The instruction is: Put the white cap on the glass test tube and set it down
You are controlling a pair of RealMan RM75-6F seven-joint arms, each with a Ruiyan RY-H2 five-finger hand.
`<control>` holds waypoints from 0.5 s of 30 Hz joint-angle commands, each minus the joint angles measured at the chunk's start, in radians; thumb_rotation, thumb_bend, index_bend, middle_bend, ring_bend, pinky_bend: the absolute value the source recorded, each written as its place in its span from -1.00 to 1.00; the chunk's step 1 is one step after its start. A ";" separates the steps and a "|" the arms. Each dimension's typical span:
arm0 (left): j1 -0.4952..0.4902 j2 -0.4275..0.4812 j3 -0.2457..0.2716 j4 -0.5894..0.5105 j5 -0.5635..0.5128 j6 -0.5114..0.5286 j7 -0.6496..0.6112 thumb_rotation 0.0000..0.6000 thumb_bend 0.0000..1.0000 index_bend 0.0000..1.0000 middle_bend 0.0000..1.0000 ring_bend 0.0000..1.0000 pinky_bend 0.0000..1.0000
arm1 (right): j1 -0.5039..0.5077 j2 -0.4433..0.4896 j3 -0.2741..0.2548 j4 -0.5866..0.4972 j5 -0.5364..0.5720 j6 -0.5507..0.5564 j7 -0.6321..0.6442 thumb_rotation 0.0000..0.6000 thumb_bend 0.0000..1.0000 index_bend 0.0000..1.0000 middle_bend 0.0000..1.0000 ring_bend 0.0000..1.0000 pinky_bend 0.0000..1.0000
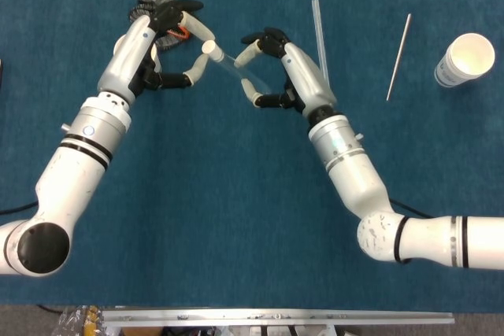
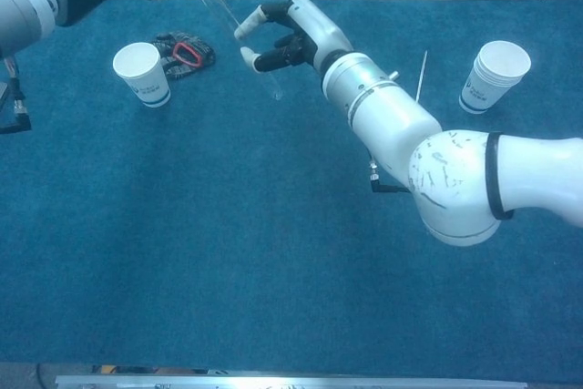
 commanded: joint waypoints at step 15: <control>0.023 -0.062 0.014 0.019 0.068 0.049 0.038 1.00 -0.15 -0.11 -0.68 -1.00 -0.83 | 0.014 -0.015 0.019 0.003 0.024 0.010 -0.011 1.00 -0.14 0.35 -0.50 -0.89 -0.64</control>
